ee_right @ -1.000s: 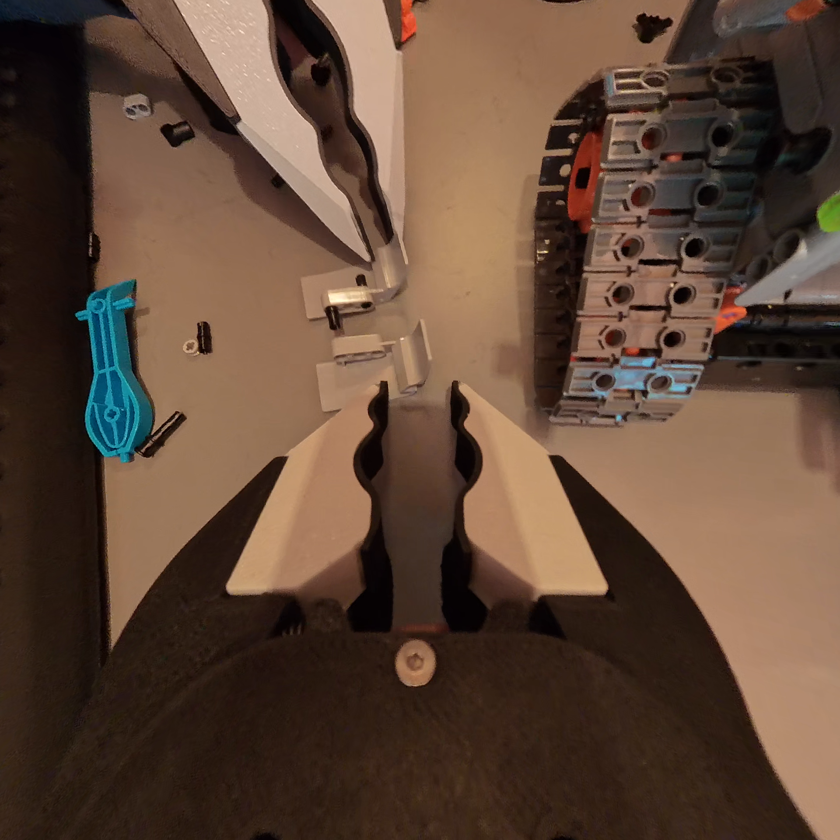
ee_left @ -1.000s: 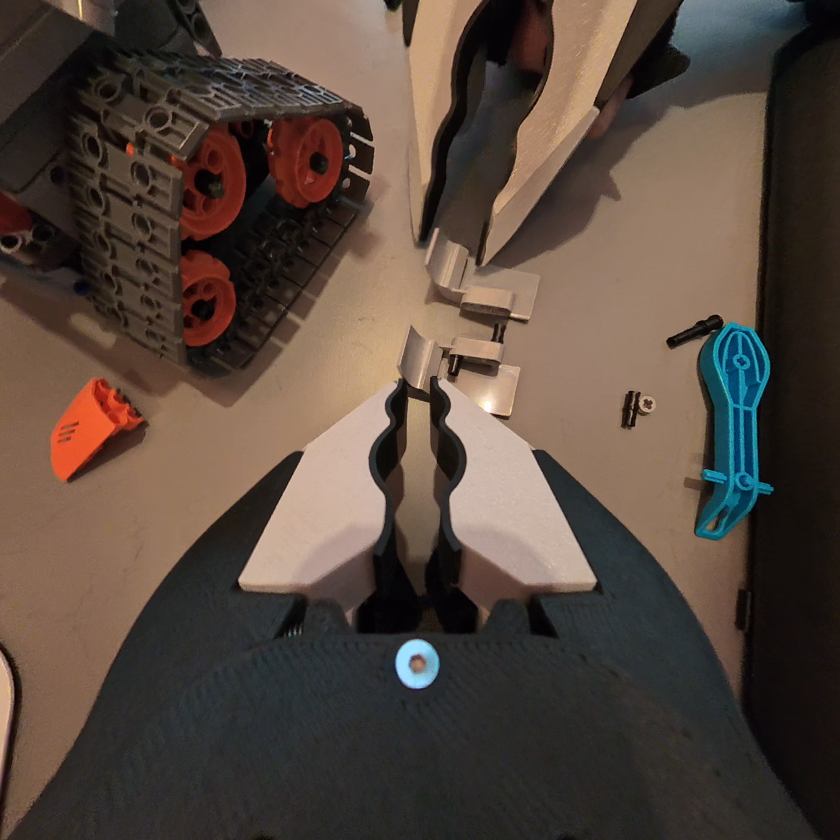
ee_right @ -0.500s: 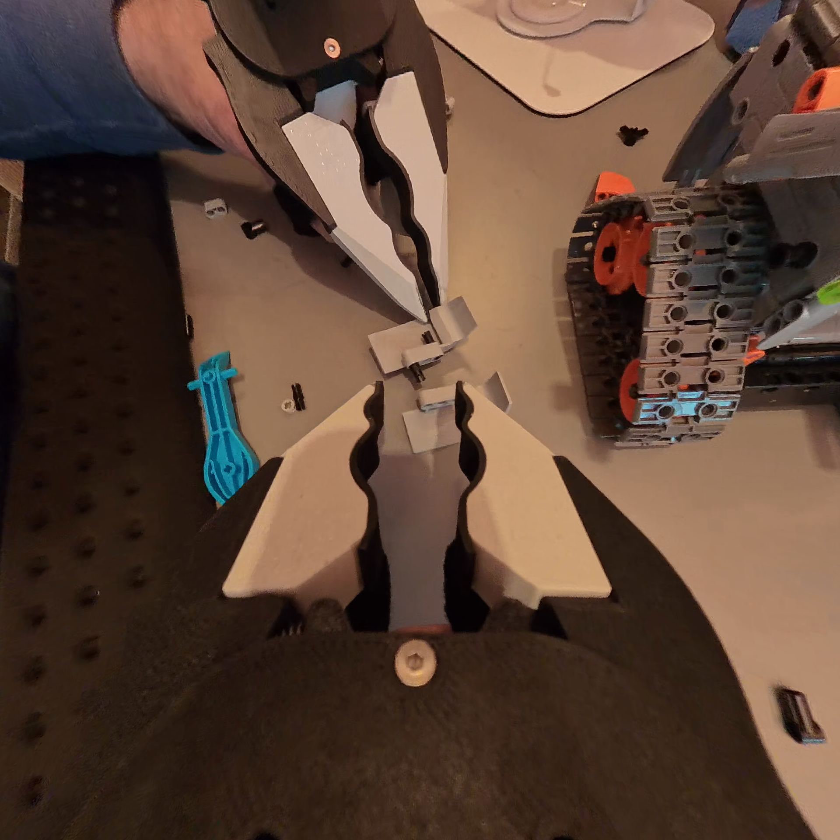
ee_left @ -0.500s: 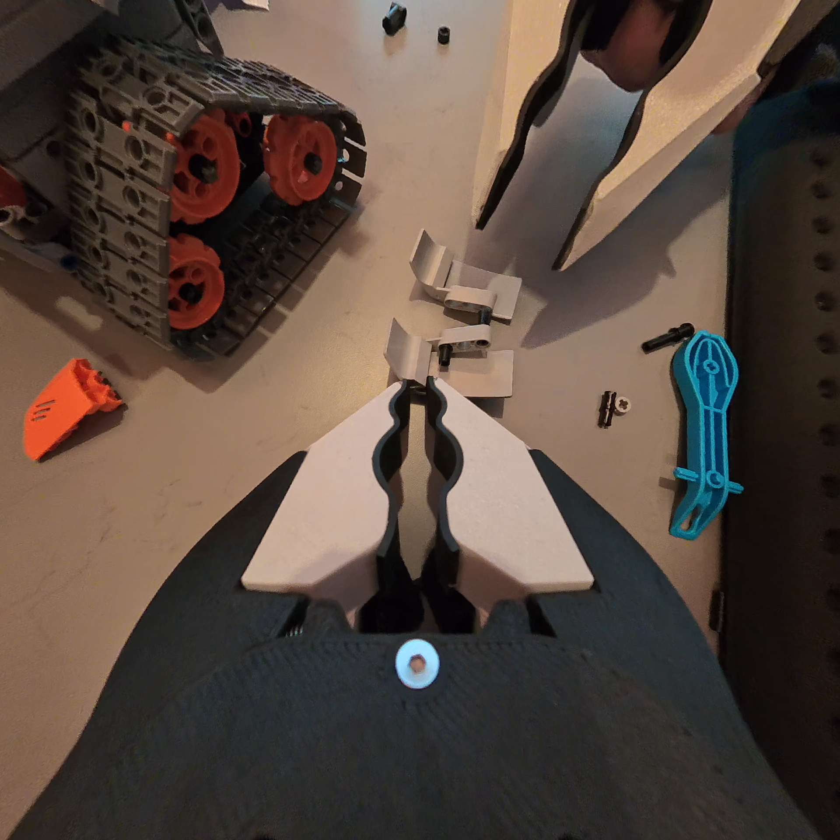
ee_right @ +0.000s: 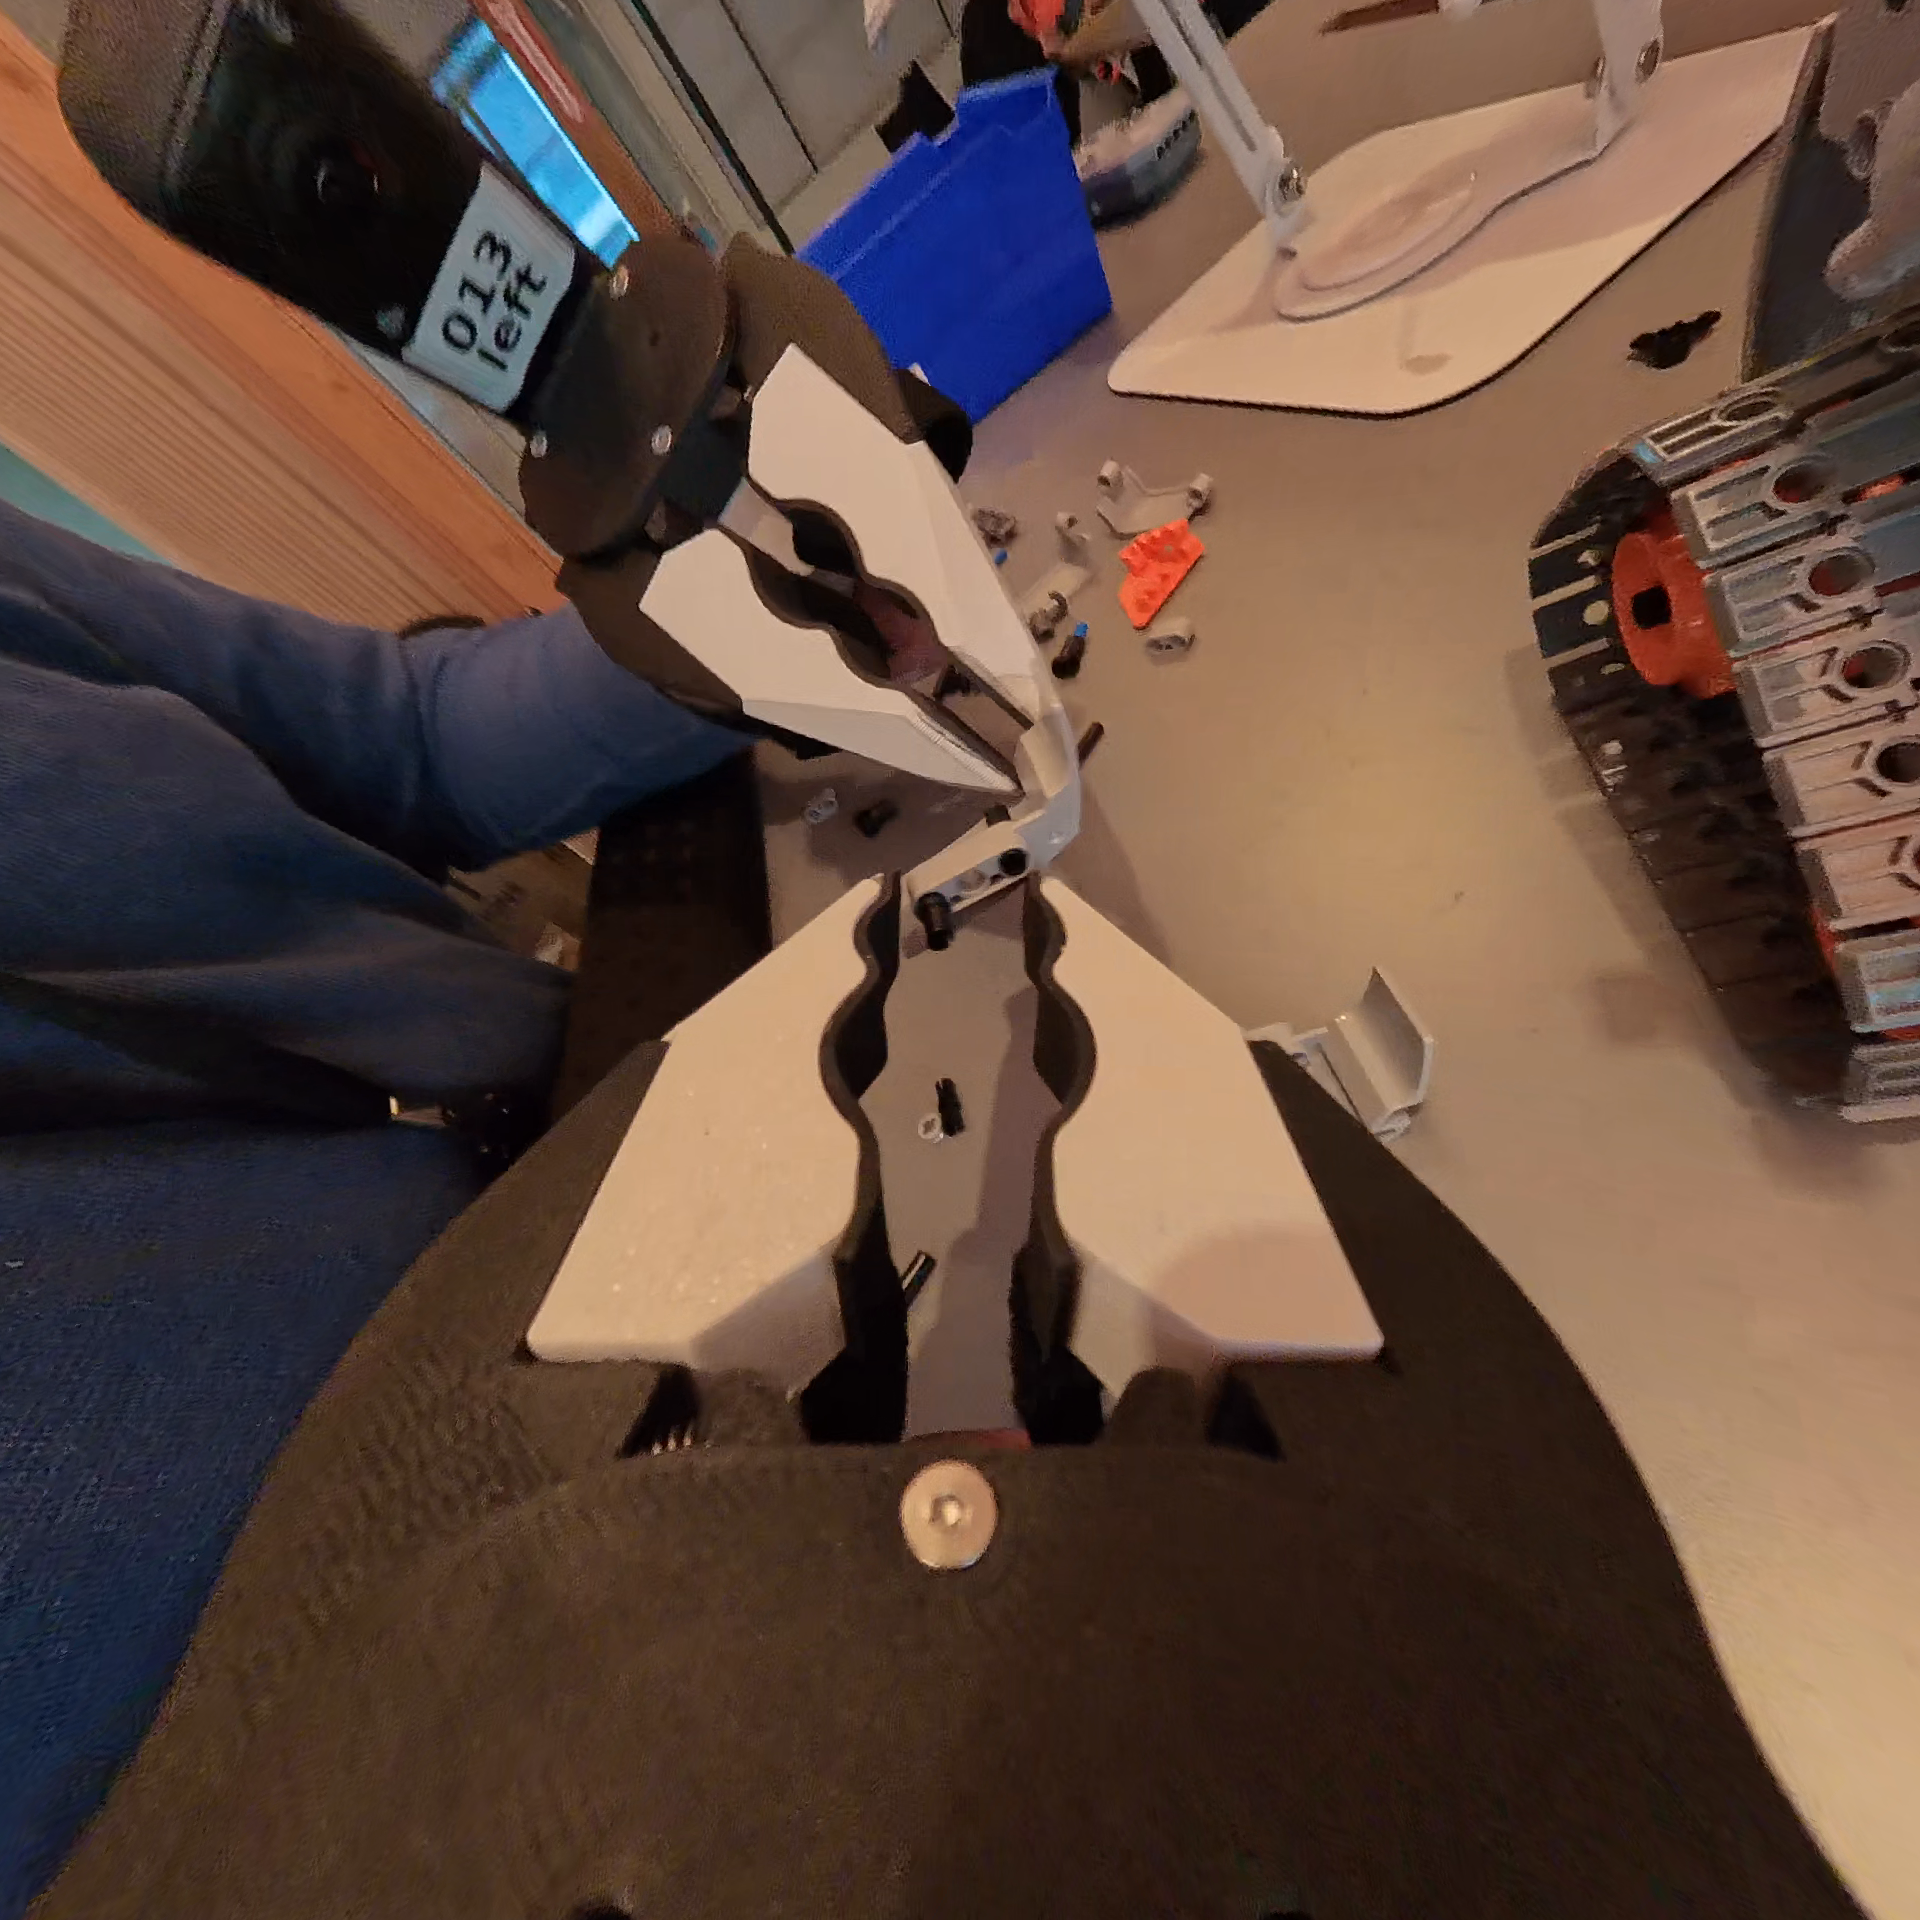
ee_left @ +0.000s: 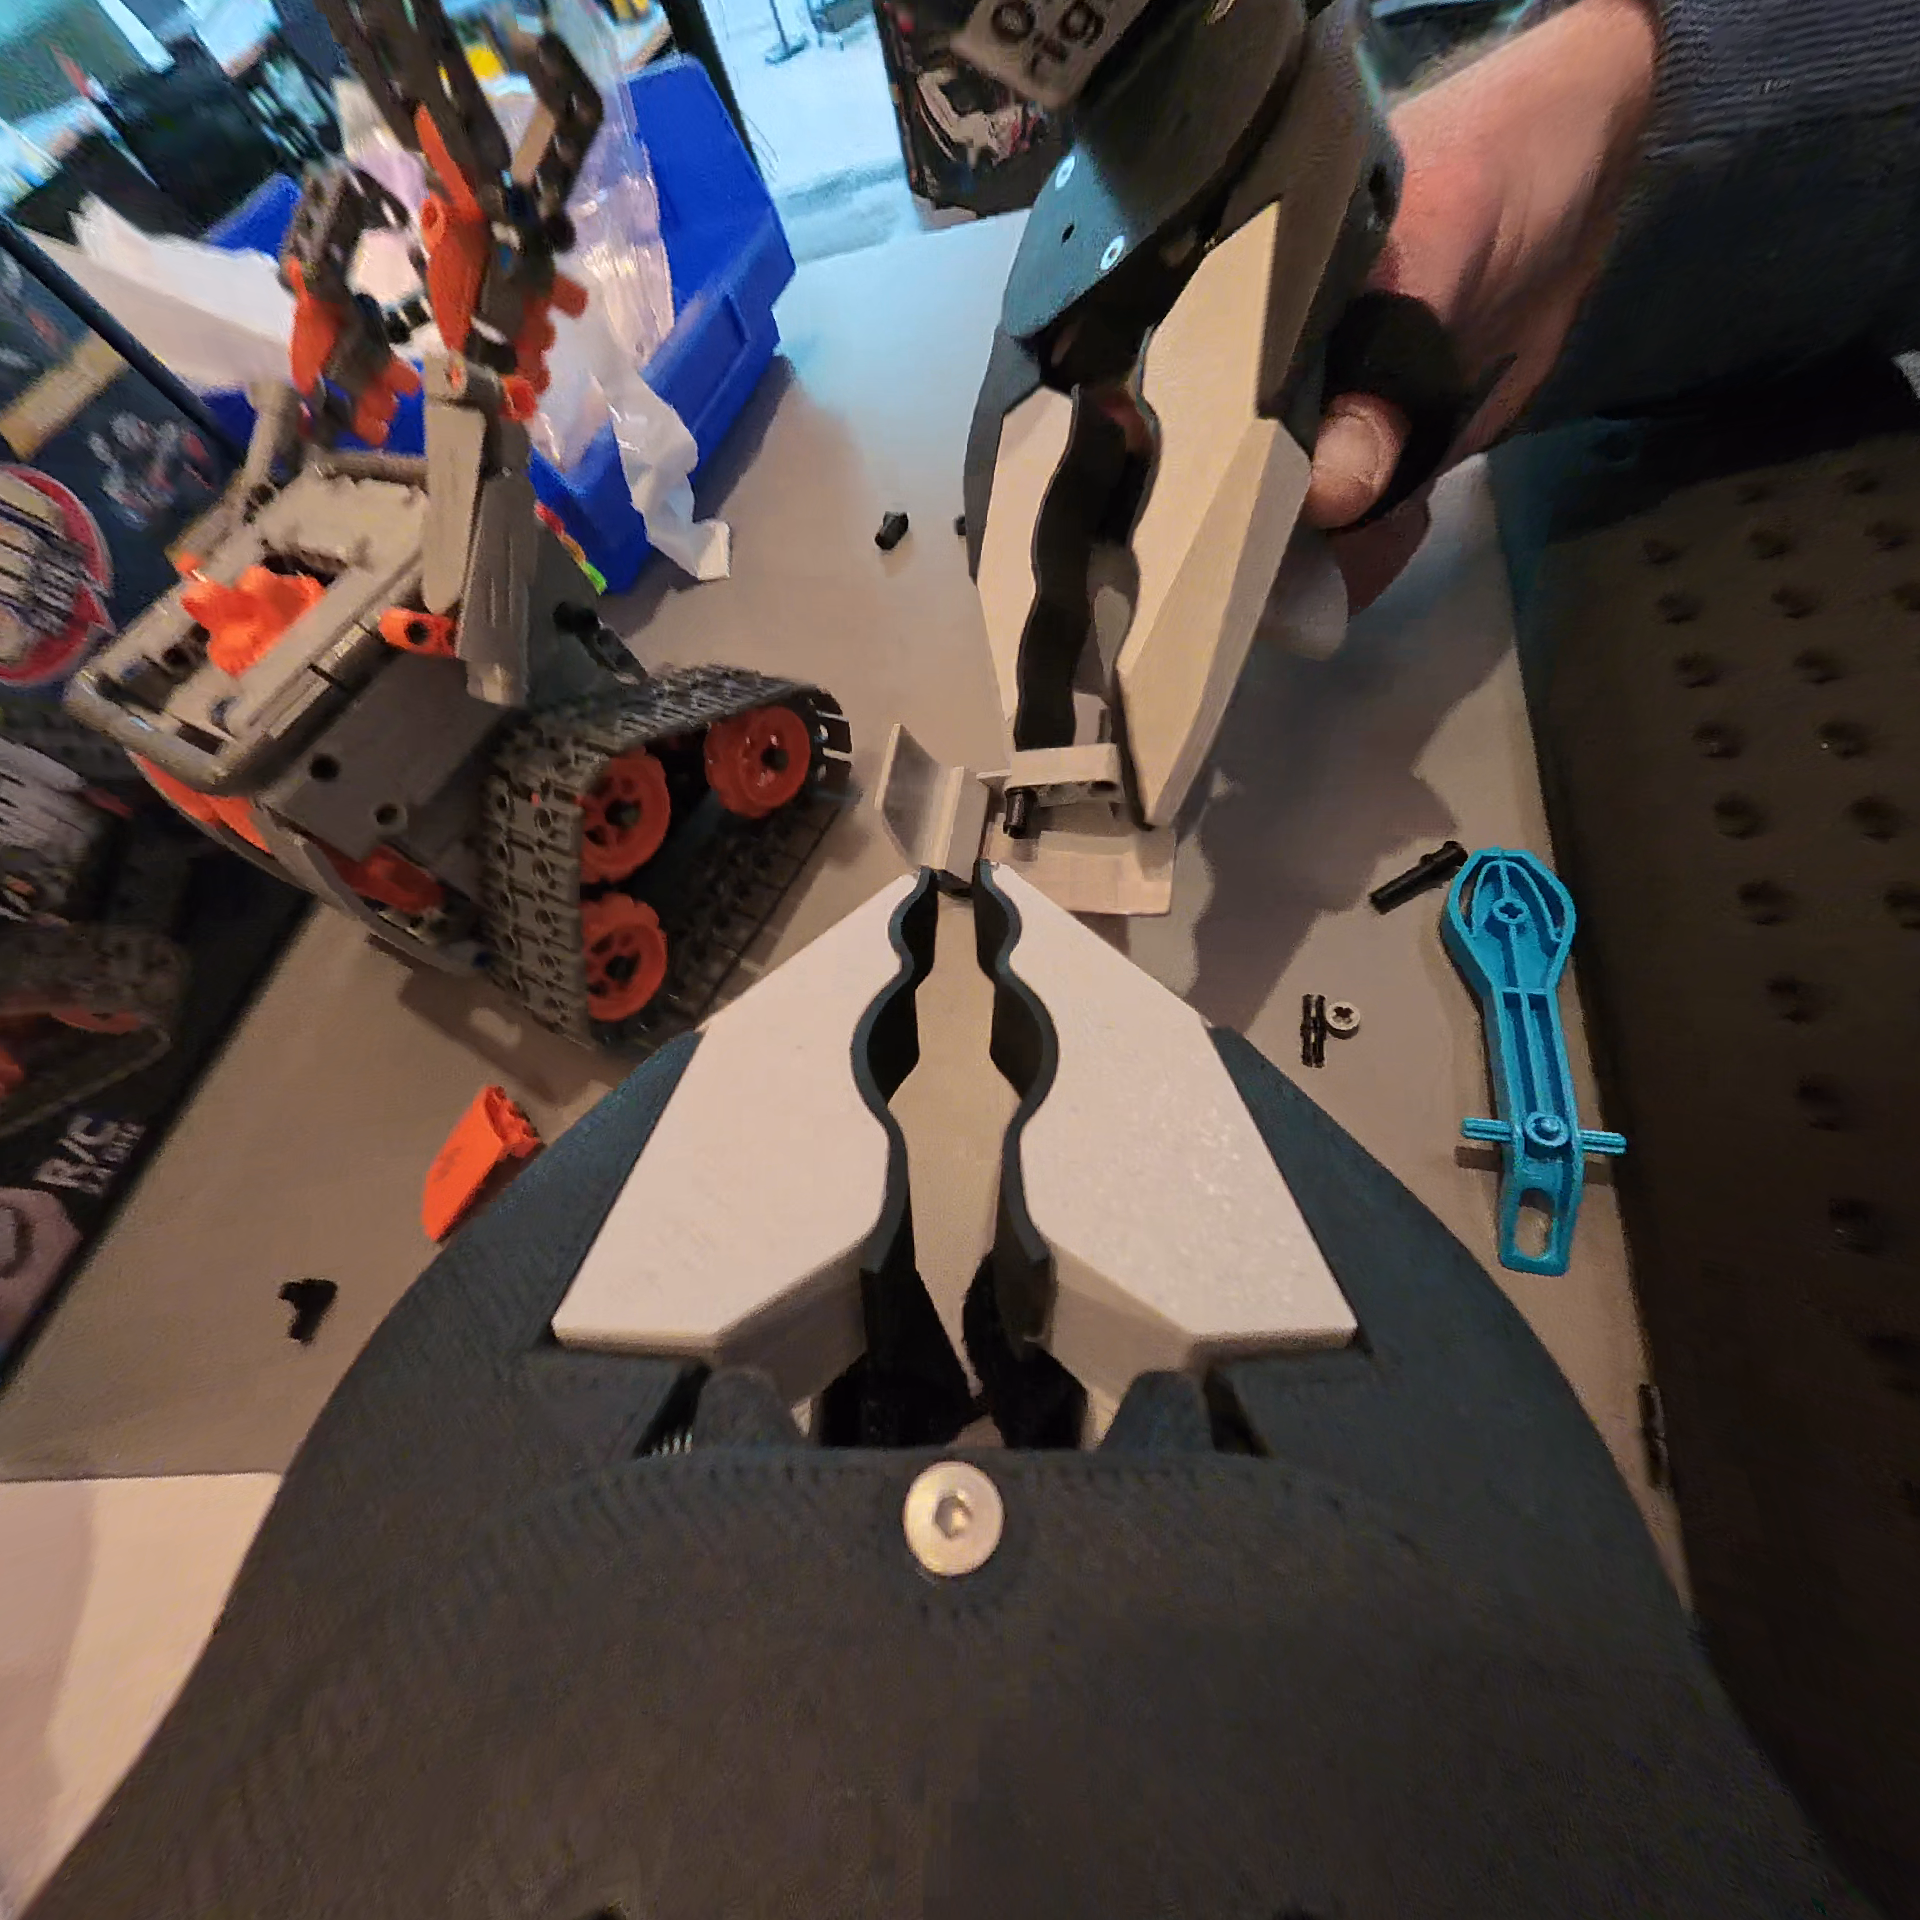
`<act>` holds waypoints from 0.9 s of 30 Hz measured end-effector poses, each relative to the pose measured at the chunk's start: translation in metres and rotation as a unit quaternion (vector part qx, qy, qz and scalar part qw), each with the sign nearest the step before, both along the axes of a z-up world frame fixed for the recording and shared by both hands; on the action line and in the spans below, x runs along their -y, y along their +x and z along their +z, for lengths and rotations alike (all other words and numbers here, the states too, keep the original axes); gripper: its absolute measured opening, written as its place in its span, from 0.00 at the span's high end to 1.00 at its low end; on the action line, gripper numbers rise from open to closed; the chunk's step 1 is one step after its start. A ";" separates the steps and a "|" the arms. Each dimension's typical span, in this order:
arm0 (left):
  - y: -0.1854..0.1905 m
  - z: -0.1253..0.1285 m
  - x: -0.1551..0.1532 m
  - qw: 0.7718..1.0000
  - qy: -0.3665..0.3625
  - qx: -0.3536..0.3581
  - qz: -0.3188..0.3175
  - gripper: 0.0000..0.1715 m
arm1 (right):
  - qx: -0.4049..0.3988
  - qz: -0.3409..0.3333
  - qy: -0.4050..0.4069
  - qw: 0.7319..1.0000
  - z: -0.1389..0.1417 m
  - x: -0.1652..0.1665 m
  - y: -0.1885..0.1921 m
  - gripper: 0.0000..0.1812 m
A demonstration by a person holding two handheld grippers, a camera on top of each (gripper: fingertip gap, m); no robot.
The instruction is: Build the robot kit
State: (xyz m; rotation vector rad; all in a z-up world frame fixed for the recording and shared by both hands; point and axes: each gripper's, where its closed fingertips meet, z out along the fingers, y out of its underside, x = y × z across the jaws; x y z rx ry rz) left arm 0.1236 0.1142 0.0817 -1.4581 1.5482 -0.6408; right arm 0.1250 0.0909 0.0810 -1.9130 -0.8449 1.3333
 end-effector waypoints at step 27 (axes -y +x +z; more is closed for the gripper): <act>-0.011 0.037 -0.008 0.983 0.175 0.028 0.045 0.91 | -0.107 -0.058 -0.013 0.993 0.031 -0.024 -0.002 0.93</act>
